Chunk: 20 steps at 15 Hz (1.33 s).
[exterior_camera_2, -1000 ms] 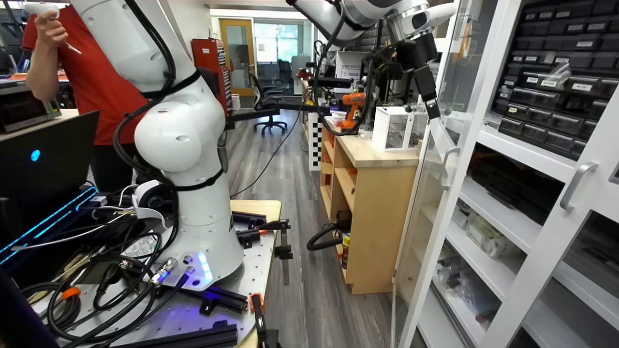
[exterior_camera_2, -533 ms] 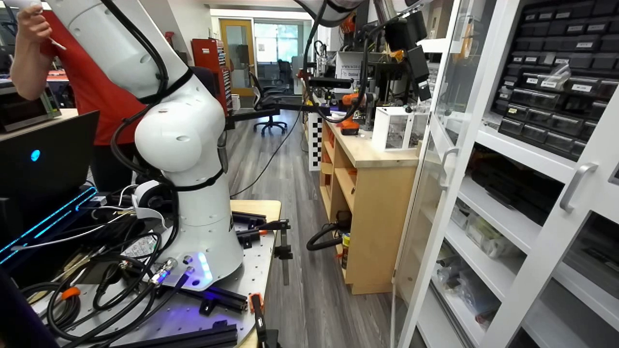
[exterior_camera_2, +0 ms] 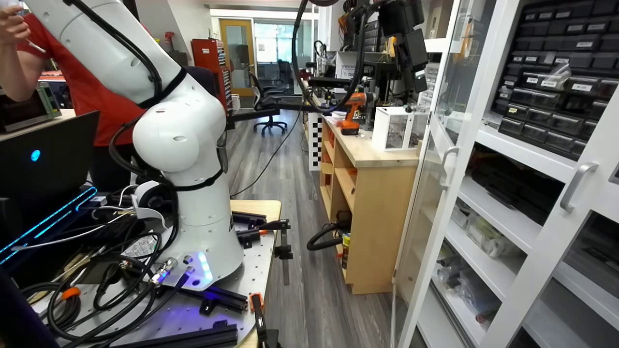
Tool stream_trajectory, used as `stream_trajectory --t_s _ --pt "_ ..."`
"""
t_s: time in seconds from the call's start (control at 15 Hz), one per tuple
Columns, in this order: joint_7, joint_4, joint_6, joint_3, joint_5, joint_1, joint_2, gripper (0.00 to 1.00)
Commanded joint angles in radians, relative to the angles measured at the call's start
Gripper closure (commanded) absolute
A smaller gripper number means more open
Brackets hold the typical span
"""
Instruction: Open the left glass door of the cabinet.
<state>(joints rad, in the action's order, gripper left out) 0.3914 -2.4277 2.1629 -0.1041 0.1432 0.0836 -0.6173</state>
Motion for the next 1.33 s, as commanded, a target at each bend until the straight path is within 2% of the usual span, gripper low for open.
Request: stream_trajectory --t_s 0.0,0.33,0.67,0.87,0.93,1.27 --pt "-0.170 -0.019 -0.052 0.062 -0.029 -0.033 -0.058 0.00" --pt "-0.382 -0.008 -0.034 0.162 -0.017 -0.065 -0.038 0.00" --pt "-0.562 0.021 -0.004 0.247 -0.031 -0.067 0.044 0.00" --pt "-0.625 0.037 -0.003 0.268 -0.041 -0.065 0.097 0.00" --pt "-0.579 0.009 -0.015 0.238 -0.027 -0.084 0.054 0.00" --pt "-0.583 0.011 -0.014 0.232 -0.027 -0.083 0.071 0.00"
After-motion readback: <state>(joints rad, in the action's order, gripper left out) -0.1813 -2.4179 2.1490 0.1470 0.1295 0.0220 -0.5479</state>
